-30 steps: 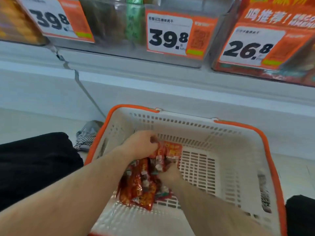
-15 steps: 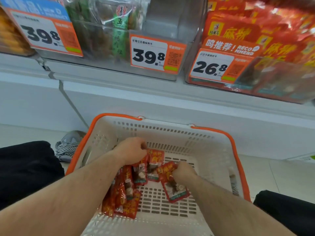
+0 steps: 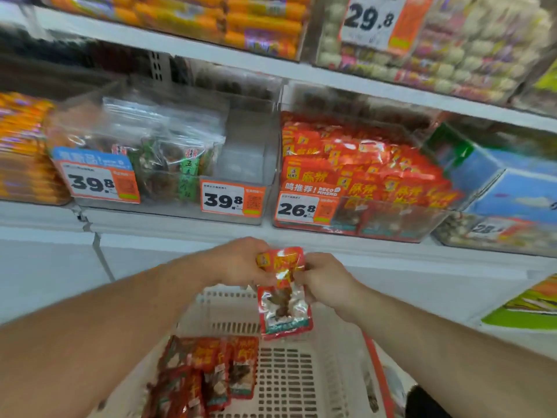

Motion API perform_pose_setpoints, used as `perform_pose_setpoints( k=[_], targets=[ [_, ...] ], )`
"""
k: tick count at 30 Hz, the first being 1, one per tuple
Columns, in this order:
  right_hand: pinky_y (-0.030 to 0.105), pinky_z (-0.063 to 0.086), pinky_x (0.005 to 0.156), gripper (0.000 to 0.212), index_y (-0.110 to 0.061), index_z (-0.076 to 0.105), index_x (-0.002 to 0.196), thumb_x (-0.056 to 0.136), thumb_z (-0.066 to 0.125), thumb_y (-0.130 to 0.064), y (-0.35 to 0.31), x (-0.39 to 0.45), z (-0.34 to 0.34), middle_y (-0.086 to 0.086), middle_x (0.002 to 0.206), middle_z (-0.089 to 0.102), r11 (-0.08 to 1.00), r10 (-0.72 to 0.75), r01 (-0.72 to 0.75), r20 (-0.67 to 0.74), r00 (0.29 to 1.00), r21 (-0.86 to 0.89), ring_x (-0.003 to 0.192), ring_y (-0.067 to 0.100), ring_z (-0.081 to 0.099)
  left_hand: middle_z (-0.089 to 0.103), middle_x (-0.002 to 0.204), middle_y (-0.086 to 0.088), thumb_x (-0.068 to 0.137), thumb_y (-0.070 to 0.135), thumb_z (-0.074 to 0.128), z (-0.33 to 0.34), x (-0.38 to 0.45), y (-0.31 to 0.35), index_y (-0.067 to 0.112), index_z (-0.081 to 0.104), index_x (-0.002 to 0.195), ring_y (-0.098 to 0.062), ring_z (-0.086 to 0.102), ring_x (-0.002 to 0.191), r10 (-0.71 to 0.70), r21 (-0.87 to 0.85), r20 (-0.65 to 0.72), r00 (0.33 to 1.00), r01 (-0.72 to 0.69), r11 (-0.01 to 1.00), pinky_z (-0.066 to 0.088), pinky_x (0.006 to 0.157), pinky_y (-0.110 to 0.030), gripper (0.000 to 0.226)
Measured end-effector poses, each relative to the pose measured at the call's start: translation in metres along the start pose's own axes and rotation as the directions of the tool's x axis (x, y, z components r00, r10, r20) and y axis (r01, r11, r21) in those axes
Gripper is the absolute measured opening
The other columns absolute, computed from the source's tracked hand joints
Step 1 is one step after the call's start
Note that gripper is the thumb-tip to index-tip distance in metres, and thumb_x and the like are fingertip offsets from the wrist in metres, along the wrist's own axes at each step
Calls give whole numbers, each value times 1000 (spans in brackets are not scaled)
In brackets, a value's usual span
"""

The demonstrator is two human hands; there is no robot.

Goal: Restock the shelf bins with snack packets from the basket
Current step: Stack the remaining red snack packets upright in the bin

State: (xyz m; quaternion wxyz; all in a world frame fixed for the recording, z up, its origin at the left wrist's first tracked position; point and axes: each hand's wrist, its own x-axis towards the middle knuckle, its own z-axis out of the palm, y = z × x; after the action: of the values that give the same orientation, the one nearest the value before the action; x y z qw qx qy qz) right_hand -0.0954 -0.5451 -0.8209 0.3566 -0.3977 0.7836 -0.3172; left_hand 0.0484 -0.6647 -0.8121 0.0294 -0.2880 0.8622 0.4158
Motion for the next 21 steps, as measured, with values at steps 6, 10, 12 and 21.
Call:
perform_pose_setpoints(
  k=[6, 10, 12, 21],
  targets=[
    [23, 25, 43, 14, -10, 64, 79, 92, 62, -8, -46, -22, -48, -1, 55, 52, 973, -139, 137, -1, 990, 184, 42, 9, 35, 67, 65, 4, 83, 15, 76, -49, -19, 54, 19, 64, 86, -6, 60, 55, 133, -206, -192, 972, -172, 963, 47, 49, -21, 13],
    [29, 10, 50, 7, -11, 65, 98, 94, 61, -15, -64, -18, -63, 6, 68, 55, 896, -96, 44, 96, 991, 442, 49, 11, 25, 70, 79, -9, 92, 19, 67, -67, -13, 74, 8, 66, 93, -12, 60, 64, 164, -389, -349, 923, -302, 870, 46, 53, -24, 11],
    [24, 10, 46, 9, -14, 57, 86, 94, 59, -18, -77, -16, -76, -1, 48, 42, 830, -62, 7, 80, 995, 558, 40, 9, 22, 70, 81, -4, 97, 33, 56, -78, 0, 77, 11, 67, 90, -13, 58, 66, 119, -344, -526, 842, -340, 875, 45, 60, -27, 25],
    [20, 48, 56, 32, -34, 69, 61, 91, 68, -22, -116, 14, -138, -13, 61, 69, 829, -484, 550, -628, 610, -104, 62, 7, 66, 48, 137, 7, 91, 51, 55, -104, 73, 57, 23, 55, 134, -16, 42, 128, 350, 305, -567, 745, -205, 930, 35, 107, -33, 52]
  ],
)
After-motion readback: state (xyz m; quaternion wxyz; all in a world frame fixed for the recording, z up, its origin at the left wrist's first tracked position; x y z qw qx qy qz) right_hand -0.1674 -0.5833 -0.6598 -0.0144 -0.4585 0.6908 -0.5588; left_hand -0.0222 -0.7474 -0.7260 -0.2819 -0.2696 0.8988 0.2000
